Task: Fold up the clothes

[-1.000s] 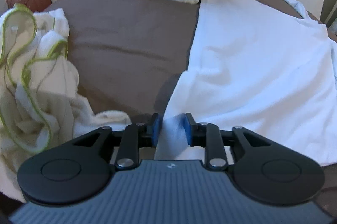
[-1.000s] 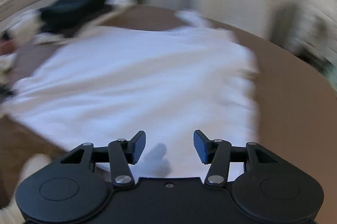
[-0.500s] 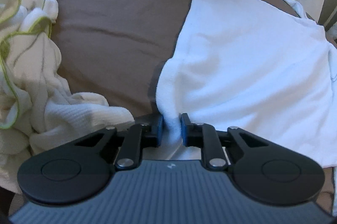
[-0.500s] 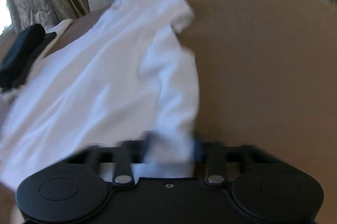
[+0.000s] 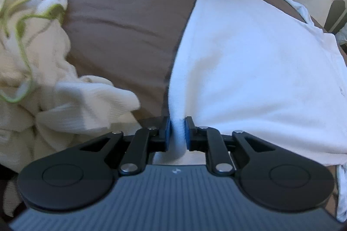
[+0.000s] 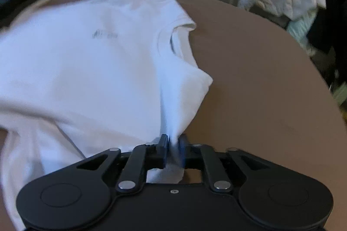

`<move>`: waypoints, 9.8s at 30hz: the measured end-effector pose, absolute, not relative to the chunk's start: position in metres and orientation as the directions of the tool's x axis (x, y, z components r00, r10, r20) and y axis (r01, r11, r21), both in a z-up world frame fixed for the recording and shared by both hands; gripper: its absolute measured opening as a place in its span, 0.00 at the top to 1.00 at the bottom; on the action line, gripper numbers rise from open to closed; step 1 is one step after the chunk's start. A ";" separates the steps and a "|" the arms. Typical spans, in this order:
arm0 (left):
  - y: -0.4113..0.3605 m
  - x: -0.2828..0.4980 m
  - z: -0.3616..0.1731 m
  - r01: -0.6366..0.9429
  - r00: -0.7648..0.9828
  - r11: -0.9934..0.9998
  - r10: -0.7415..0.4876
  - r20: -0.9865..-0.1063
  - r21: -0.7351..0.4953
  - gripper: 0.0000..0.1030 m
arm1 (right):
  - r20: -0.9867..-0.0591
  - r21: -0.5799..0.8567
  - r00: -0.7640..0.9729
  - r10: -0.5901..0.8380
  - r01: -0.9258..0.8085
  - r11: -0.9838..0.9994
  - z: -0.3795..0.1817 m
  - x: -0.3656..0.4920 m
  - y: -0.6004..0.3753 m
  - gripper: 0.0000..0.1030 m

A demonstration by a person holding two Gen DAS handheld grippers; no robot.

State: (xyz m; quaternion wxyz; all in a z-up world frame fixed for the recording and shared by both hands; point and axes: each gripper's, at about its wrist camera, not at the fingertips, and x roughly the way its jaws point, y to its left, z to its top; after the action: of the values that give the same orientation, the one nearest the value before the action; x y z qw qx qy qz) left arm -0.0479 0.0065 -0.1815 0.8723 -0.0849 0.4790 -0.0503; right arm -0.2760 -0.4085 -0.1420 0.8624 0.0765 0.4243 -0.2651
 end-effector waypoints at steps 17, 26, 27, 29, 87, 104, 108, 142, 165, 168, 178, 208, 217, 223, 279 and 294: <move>-0.017 -0.079 -0.131 0.115 0.733 0.992 -0.124 -0.669 -0.058 0.69 | -0.760 0.423 0.640 0.115 0.353 0.835 -0.149 -0.404 -0.377 0.18; -0.117 -0.101 -0.112 0.626 0.587 0.775 -0.543 -0.600 -0.088 0.59 | -0.682 0.300 0.715 -0.154 0.465 0.833 -0.144 -0.362 -0.356 0.86; -0.133 -0.102 -0.112 0.683 0.548 0.726 -0.583 -0.600 -0.082 0.59 | -0.648 0.275 0.741 -0.177 0.443 0.853 -0.130 -0.356 -0.355 0.86; -0.167 -0.107 -0.116 0.775 0.486 0.630 -0.648 -0.587 -0.054 0.59 | -0.581 0.317 0.804 -0.129 0.369 0.874 -0.102 -0.343 -0.361 0.86; -0.185 -0.191 -0.083 0.963 -0.101 -0.030 -0.962 -0.255 -0.267 0.94 | -0.539 -0.128 0.813 -0.221 0.180 0.975 -0.106 -0.331 -0.351 0.12; -0.145 -0.188 -0.081 0.963 0.063 0.129 -0.960 -0.272 -0.235 0.91 | -0.482 -0.025 0.874 -0.068 0.064 0.998 -0.076 -0.295 -0.353 0.96; -0.141 -0.178 -0.080 0.957 0.023 0.098 -0.964 -0.265 -0.274 0.89 | -0.500 0.028 0.866 -0.023 0.043 0.999 -0.070 -0.347 -0.359 0.97; -0.227 -0.126 -0.183 0.855 0.017 0.375 -0.709 -0.705 -0.357 0.16 | -0.671 0.401 0.709 0.219 0.099 0.911 -0.134 -0.426 -0.436 0.38; -0.171 -0.105 -0.204 0.656 0.251 0.676 -0.615 -0.748 -0.336 0.19 | -0.627 0.384 0.755 -0.189 0.511 0.769 -0.160 -0.272 -0.495 0.94; -0.165 -0.101 -0.200 0.618 0.285 0.730 -0.555 -0.782 -0.293 0.19 | -0.550 0.305 0.771 -0.322 0.544 0.782 -0.141 -0.292 -0.485 0.98; -0.157 -0.091 -0.196 0.540 0.340 0.822 -0.409 -0.847 -0.180 0.21 | -0.614 0.187 0.654 -0.441 0.663 0.725 -0.151 -0.328 -0.489 0.88; -0.220 0.153 -0.035 0.588 0.466 0.795 -0.484 -0.741 -0.149 0.21 | -0.742 0.248 0.670 0.026 0.239 0.939 0.143 0.057 -0.513 0.44; -0.264 0.274 -0.108 0.607 0.542 0.792 -0.476 -0.692 -0.069 0.26 | -0.688 0.348 0.725 -0.022 0.356 0.867 -0.025 0.161 -0.571 0.45; -0.315 0.343 -0.156 0.632 0.493 0.770 -0.484 -0.723 -0.086 0.27 | -0.730 0.264 0.671 -0.127 0.449 0.854 -0.078 0.204 -0.596 0.43; -0.425 0.415 -0.118 0.606 0.672 0.737 -0.676 -0.303 -0.300 0.96 | -0.791 0.151 0.609 -0.057 0.285 0.947 -0.128 0.106 -0.637 0.43; -0.348 0.187 -0.125 0.876 0.253 0.306 -0.950 -0.183 -0.374 0.95 | -0.672 -0.042 0.666 -0.323 0.401 0.915 -0.114 0.085 -0.616 1.00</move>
State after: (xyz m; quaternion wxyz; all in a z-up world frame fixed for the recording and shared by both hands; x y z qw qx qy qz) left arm 0.1867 -0.3484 -0.1255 0.7855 -0.0981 0.1893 -0.5810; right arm 0.0846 -0.6164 -0.1139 0.9110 0.0549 0.3571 -0.1988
